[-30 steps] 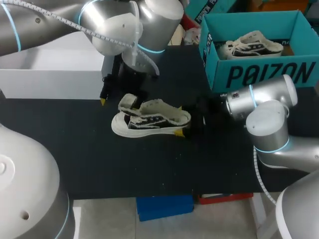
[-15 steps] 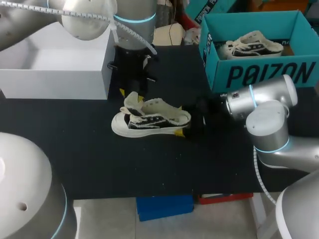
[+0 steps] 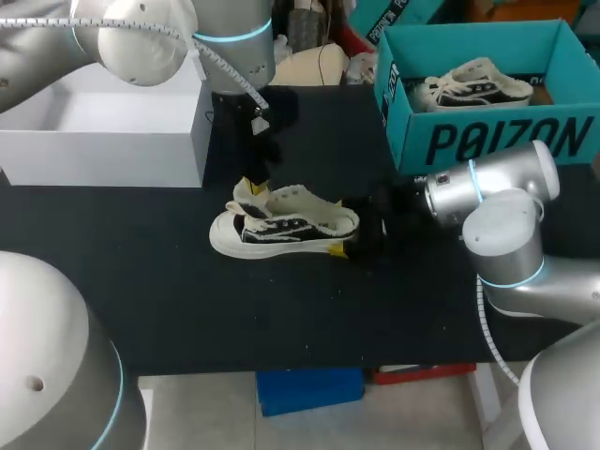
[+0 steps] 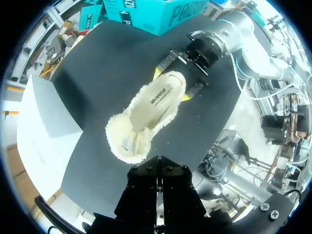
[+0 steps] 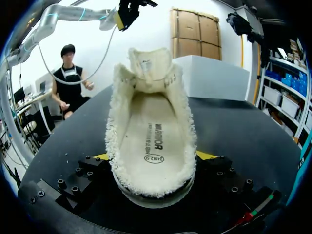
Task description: Take the shoe out of the shoebox, open the shoe tongue, remove and reinsert the insole, then place the shoe into the shoebox
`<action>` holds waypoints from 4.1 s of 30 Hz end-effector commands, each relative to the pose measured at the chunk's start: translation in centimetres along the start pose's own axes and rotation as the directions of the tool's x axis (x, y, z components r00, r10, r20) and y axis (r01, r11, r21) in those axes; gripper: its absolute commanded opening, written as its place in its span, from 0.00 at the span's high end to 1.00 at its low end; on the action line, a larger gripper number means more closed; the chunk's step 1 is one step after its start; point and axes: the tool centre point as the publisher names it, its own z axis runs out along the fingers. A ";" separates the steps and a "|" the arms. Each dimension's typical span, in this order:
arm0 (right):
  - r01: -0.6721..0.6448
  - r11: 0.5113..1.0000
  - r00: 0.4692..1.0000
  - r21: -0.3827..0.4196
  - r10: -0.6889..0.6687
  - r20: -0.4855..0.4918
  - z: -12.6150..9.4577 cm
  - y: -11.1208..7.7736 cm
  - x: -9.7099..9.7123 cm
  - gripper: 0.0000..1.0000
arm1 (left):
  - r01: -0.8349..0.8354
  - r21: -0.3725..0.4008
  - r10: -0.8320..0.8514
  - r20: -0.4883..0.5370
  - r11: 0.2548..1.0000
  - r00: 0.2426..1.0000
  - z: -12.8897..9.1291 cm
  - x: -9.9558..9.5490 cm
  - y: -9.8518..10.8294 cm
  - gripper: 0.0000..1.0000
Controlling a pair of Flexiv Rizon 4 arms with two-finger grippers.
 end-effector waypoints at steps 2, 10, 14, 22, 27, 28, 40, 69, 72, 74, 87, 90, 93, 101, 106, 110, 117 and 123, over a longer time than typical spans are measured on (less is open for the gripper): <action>-0.001 1.000 1.000 0.001 0.001 0.002 0.3 -0.3 -0.1 1.00 | -0.483 0.061 0.485 -0.201 0.874 0.851 0.2 -0.5 0.3 1.00; -0.001 1.000 1.000 0.001 0.001 0.002 0.3 -0.3 -0.1 1.00 | -0.605 0.104 0.613 -0.160 0.790 0.774 0.4 -0.7 -2.3 1.00; -0.001 1.000 1.000 0.001 0.001 0.002 0.3 -0.3 -0.1 1.00 | -0.644 0.092 0.651 -0.133 0.759 0.748 0.8 -0.9 -3.9 1.00; -0.001 1.000 1.000 0.001 0.001 0.002 0.3 -0.3 -0.1 1.00 | -0.660 0.039 0.659 -0.141 0.750 0.739 3.0 -1.6 -6.4 1.00; -0.001 1.000 1.000 0.001 0.001 0.002 0.3 -0.3 -0.1 1.00 | -0.655 0.023 0.650 -0.161 0.755 0.743 4.6 -2.0 -7.5 1.00; -0.001 1.000 1.000 0.001 0.001 0.002 0.3 -0.3 -0.1 1.00 | -0.653 0.029 0.647 -0.175 0.757 0.742 4.9 -2.0 -7.7 1.00; -0.001 1.000 1.000 0.001 0.001 0.002 0.3 -0.3 -0.1 1.00 | -0.642 0.016 0.624 -0.250 0.767 0.740 9.3 -2.2 -8.2 1.00; -0.001 1.000 1.000 0.001 0.001 0.002 0.3 -0.3 -0.1 1.00 | -0.634 0.072 0.623 -0.301 0.770 0.722 14.8 -0.5 -5.8 1.00; -0.001 1.000 1.000 0.001 0.001 0.002 0.3 -0.3 -0.1 1.00 | -0.631 0.075 0.621 -0.302 0.772 0.723 15.0 -0.5 -5.9 1.00; -0.001 1.000 1.000 0.001 0.001 0.002 0.3 -0.3 -0.1 1.00 | -0.630 0.076 0.620 -0.304 0.773 0.723 15.1 -0.6 -5.9 1.00; -0.001 1.000 1.000 0.001 0.001 0.002 0.3 -0.3 -0.1 1.00 | -0.623 0.084 0.615 -0.301 0.778 0.728 15.7 0.2 -6.3 1.00; -0.001 1.000 1.000 0.001 0.001 0.002 0.3 -0.3 -0.1 1.00 | -0.627 0.082 0.619 -0.298 0.775 0.727 15.8 0.5 -6.4 1.00; -0.001 1.000 1.000 0.001 0.001 0.002 0.3 -0.3 -0.1 1.00 | -0.628 0.075 0.620 -0.287 0.775 0.730 15.8 0.5 -6.5 1.00; -0.001 1.000 1.000 0.001 0.001 0.002 0.3 -0.3 -0.1 1.00 | -0.624 0.065 0.618 -0.257 0.778 0.743 15.9 0.4 -6.5 0.72; -0.001 1.000 1.000 0.001 0.001 0.002 0.3 -0.3 -0.1 1.00 | -0.621 0.038 0.614 -0.212 0.783 0.760 16.2 0.1 -6.4 0.75; -0.001 1.000 1.000 0.001 0.001 0.002 0.3 -0.3 -0.1 1.00 | -0.618 0.013 0.613 -0.153 0.786 0.775 16.7 -0.4 -6.3 0.76; -0.001 1.000 1.000 0.001 0.001 0.002 0.3 -0.3 -0.1 1.00 | -0.602 -0.019 0.602 0.005 0.798 0.798 17.2 -1.2 -5.9 0.72; -0.001 1.000 1.000 0.001 0.001 0.002 0.3 -0.3 -0.1 1.00 | -0.599 -0.084 0.604 0.173 0.796 0.778 18.6 -2.0 -5.7 0.73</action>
